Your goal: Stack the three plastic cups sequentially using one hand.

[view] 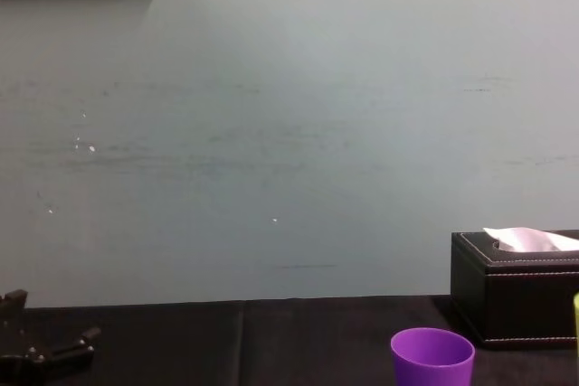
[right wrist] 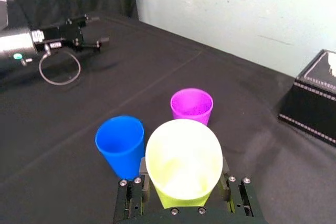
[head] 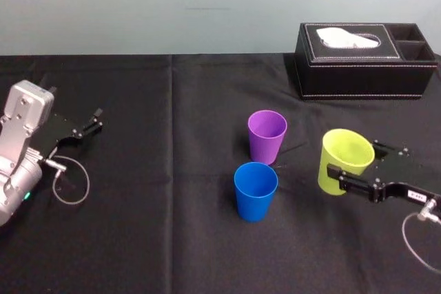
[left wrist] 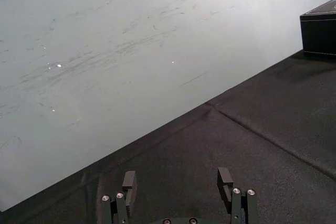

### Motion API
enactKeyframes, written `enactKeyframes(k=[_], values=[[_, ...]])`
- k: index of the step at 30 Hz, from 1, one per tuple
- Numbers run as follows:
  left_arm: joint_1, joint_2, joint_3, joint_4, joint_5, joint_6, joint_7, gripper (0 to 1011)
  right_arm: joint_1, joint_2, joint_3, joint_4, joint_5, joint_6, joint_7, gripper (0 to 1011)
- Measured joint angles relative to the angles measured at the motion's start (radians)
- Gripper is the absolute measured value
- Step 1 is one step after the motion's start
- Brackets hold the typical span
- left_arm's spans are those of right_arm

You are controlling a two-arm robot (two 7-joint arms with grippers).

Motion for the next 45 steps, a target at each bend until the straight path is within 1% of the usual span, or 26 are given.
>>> enactKeyframes(k=[1,2,3,4,5,6,7,8,10,11,12,13,15,17,18,20,21,23,24,28,34,38,45], values=[[0.000,0.000,0.000,0.000,0.000,0.000,0.000,1011,0.016,0.006,0.001,-0.010,0.013,0.022,-0.002,729],[0.000,0.000,0.000,0.000,0.000,0.000,0.000,1011,0.026,0.008,-0.002,-0.014,0.016,0.032,-0.003,729],[0.000,0.000,0.000,0.000,0.000,0.000,0.000,1011,0.048,0.012,-0.011,-0.020,0.020,0.051,-0.006,729],[0.000,0.000,0.000,0.000,0.000,0.000,0.000,1012,0.048,0.012,-0.011,-0.020,0.020,0.051,-0.006,729],[0.000,0.000,0.000,0.000,0.000,0.000,0.000,1011,0.062,0.013,-0.018,-0.021,0.020,0.061,-0.009,728],[0.000,0.000,0.000,0.000,0.000,0.000,0.000,1011,0.095,0.013,-0.038,-0.023,0.018,0.079,-0.013,729],[0.000,0.000,0.000,0.000,0.000,0.000,0.000,1011,0.112,0.012,-0.049,-0.022,0.015,0.088,-0.017,729],[0.000,0.000,0.000,0.000,0.000,0.000,0.000,1011,0.146,0.007,-0.071,-0.019,0.006,0.104,-0.024,729],[0.000,0.000,0.000,0.000,0.000,0.000,0.000,1011,0.179,0.000,-0.094,-0.011,-0.002,0.119,-0.029,729],[0.000,0.000,0.000,0.000,0.000,0.000,0.000,1011,0.218,-0.010,-0.121,0.002,-0.012,0.131,-0.033,729],[0.000,0.000,0.000,0.000,0.000,0.000,0.000,1011,0.237,-0.016,-0.135,0.009,-0.018,0.137,-0.034,729],[0.000,0.000,0.000,0.000,0.000,0.000,0.000,1011,0.237,-0.016,-0.135,0.009,-0.018,0.137,-0.034,729],[0.000,0.000,0.000,0.000,0.000,0.000,0.000,1011,0.309,-0.041,-0.187,0.043,-0.045,0.153,-0.036,728],[0.000,0.000,0.000,0.000,0.000,0.000,0.000,1011,0.339,-0.055,-0.209,0.060,-0.057,0.160,-0.036,729],[0.000,0.000,0.000,0.000,0.000,0.000,0.000,1011,0.370,-0.070,-0.229,0.081,-0.067,0.167,-0.036,728],[0.000,0.000,0.000,0.000,0.000,0.000,0.000,1011,0.400,-0.086,-0.249,0.100,-0.077,0.173,-0.035,729],[0.000,0.000,0.000,0.000,0.000,0.000,0.000,1011,0.427,-0.102,-0.266,0.121,-0.085,0.179,-0.035,728],[0.000,0.000,0.000,0.000,0.000,0.000,0.000,1012,0.464,-0.124,-0.287,0.148,-0.094,0.186,-0.033,728],[0.000,0.000,0.000,0.000,0.000,0.000,0.000,1012,0.464,-0.124,-0.287,0.148,-0.094,0.186,-0.033,729],[0.000,0.000,0.000,0.000,0.000,0.000,0.000,1011,0.525,-0.162,-0.323,0.197,-0.114,0.198,-0.026,729],[0.000,0.000,0.000,0.000,0.000,0.000,0.000,1011,0.580,-0.201,-0.358,0.247,-0.134,0.213,-0.020,729],[0.000,0.000,0.000,0.000,0.000,0.000,0.000,1011,0.600,-0.218,-0.372,0.272,-0.144,0.216,-0.017,729],[0.000,0.000,0.000,0.000,0.000,0.000,0.000,1011,0.615,-0.238,-0.387,0.299,-0.154,0.216,-0.009,729]])
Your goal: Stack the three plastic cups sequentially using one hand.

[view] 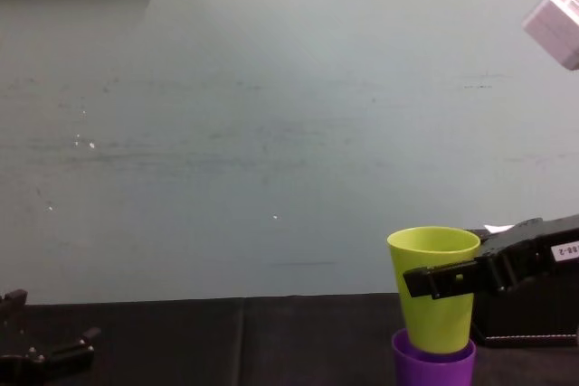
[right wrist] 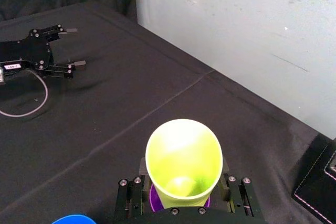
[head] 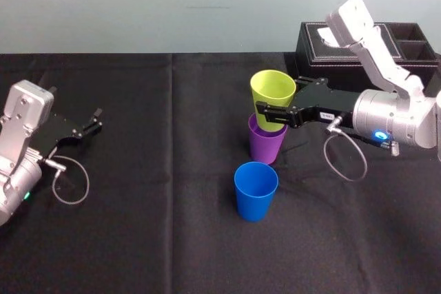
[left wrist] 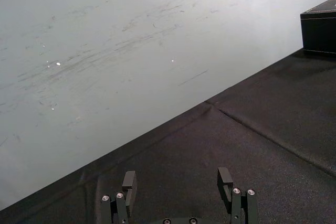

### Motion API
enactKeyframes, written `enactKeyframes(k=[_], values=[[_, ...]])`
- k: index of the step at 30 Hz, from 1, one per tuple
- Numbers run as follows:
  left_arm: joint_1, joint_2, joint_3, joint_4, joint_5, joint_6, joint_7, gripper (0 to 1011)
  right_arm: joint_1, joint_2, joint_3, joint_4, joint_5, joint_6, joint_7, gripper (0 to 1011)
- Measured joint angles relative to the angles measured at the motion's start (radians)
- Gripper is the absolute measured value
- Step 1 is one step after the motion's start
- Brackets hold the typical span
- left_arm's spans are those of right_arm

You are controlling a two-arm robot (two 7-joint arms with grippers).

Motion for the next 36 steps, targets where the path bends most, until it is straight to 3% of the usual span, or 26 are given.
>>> enactKeyframes(k=[30,36], values=[[0.000,0.000,0.000,0.000,0.000,0.000,0.000,1011,-0.011,-0.022,-0.010,0.044,-0.019,-0.036,0.011,729],[0.000,0.000,0.000,0.000,0.000,0.000,0.000,1011,-0.011,-0.021,-0.010,0.043,-0.019,-0.035,0.011,856]])
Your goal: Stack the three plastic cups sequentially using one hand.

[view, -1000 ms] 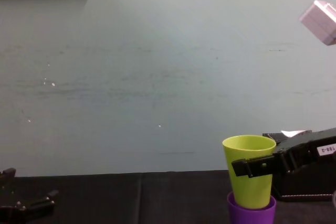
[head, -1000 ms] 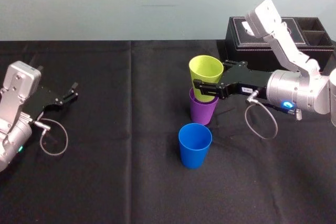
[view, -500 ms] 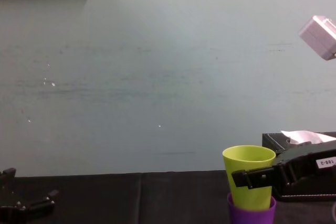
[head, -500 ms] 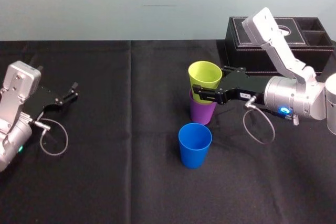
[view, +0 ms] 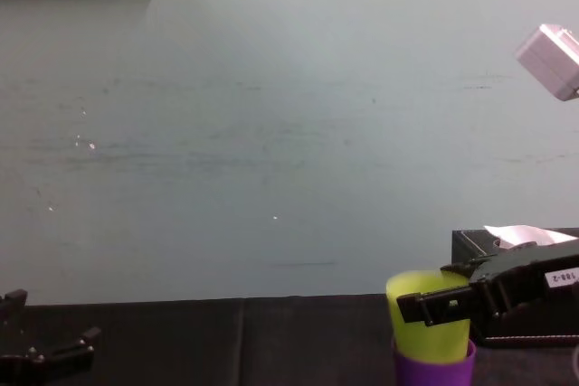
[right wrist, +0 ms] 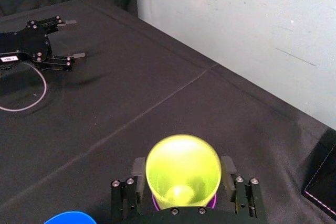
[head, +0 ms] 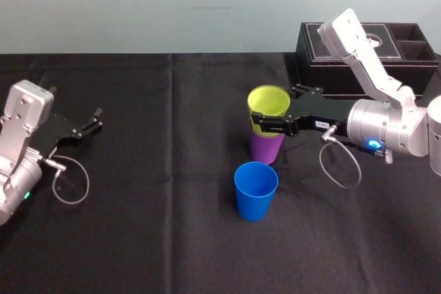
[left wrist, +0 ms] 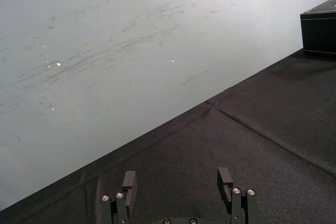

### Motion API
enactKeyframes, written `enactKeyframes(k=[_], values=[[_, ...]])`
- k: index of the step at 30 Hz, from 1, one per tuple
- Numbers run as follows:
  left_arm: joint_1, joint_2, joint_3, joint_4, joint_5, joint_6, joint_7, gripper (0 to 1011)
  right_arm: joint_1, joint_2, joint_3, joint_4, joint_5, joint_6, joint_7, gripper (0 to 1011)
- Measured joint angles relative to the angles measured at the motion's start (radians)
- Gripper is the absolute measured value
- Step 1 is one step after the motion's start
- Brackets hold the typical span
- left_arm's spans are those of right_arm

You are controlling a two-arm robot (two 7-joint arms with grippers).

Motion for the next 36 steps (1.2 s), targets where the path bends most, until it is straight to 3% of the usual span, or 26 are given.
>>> enactKeyframes(k=[6,25,36], values=[[0.000,0.000,0.000,0.000,0.000,0.000,0.000,1011,0.001,0.000,0.000,-0.001,0.000,0.001,-0.001,998],[0.000,0.000,0.000,0.000,0.000,0.000,0.000,1011,-0.009,0.006,0.009,-0.020,-0.002,0.005,-0.012,1002],[0.000,0.000,0.000,0.000,0.000,0.000,0.000,1011,-0.186,0.099,0.102,-0.170,0.050,-0.053,-0.025,1003]])
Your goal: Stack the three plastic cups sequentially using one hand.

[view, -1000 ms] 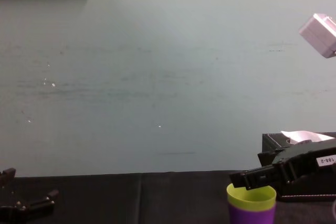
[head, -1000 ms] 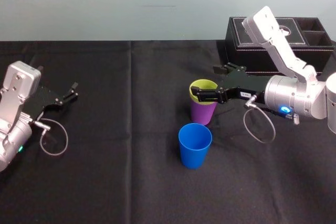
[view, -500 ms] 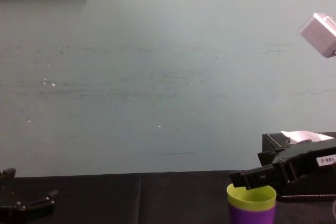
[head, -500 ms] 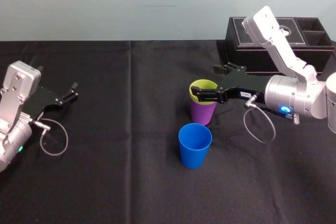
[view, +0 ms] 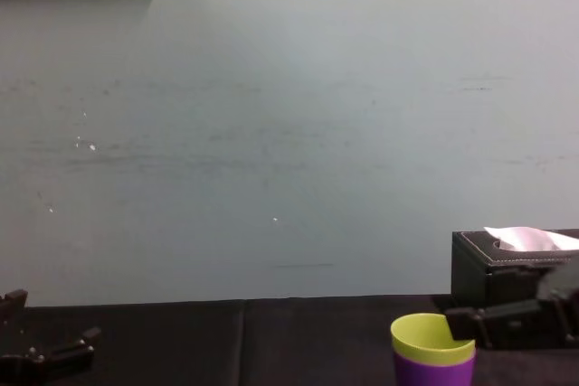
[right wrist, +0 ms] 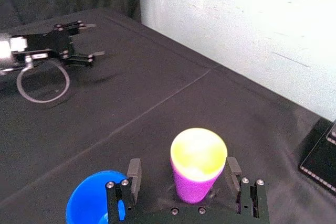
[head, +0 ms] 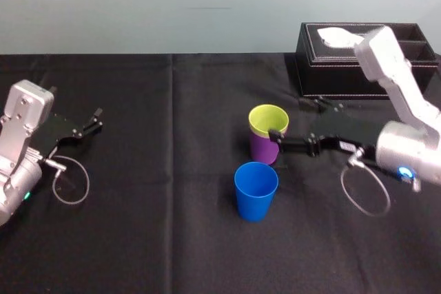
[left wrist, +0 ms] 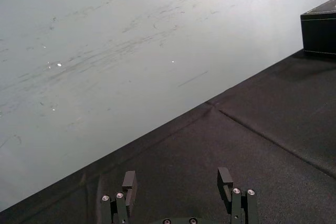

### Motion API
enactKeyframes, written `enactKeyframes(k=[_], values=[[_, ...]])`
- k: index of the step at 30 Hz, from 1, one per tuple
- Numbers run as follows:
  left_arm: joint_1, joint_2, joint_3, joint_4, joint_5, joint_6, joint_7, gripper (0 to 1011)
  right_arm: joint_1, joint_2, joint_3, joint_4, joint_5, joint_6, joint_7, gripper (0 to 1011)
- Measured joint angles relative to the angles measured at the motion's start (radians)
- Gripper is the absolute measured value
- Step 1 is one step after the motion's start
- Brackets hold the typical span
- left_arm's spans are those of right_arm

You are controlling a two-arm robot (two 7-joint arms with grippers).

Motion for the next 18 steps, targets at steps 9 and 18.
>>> enactKeyframes(k=[9,18], values=[[0.000,0.000,0.000,0.000,0.000,0.000,0.000,1011,-0.166,0.094,0.064,-0.072,0.036,-0.122,0.036,1003],[0.000,0.000,0.000,0.000,0.000,0.000,0.000,1011,-0.281,0.137,0.082,-0.073,0.023,-0.258,0.083,1003]])
